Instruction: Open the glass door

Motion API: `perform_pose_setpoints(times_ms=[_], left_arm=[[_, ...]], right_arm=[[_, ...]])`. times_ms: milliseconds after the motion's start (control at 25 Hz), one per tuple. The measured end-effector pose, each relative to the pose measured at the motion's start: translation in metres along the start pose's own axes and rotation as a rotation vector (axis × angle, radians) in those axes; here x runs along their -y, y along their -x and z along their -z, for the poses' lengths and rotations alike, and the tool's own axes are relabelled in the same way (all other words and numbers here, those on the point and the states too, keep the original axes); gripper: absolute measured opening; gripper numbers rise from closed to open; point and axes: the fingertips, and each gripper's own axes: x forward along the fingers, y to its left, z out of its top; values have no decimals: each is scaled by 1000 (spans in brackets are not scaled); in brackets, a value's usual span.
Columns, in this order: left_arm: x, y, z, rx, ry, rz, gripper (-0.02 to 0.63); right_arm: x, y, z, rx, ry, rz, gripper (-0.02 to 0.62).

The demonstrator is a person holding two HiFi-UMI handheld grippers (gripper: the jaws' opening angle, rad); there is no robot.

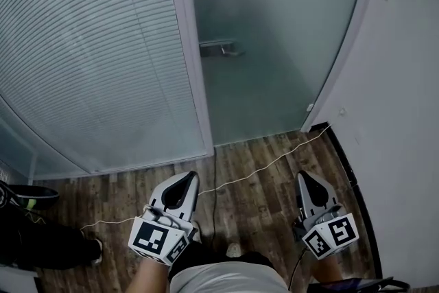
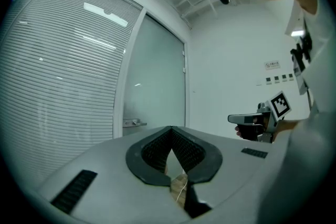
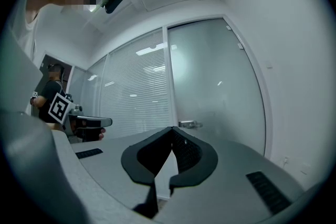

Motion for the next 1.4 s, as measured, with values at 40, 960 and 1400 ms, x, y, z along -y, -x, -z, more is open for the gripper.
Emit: perform_pose_setpoints(times_ms=[40,960,1400], left_arm=[[-1,-4,0,0,-1,0,0],[-149,-151,-13,17,14,77,0],[-239,-212,-14,11,47,129,0]], right_arm=[[2,-4,1,-1,-3,-2,0],[37,-197,-1,-32,48,30,0],[33,-301,2,-68,68,72,0]])
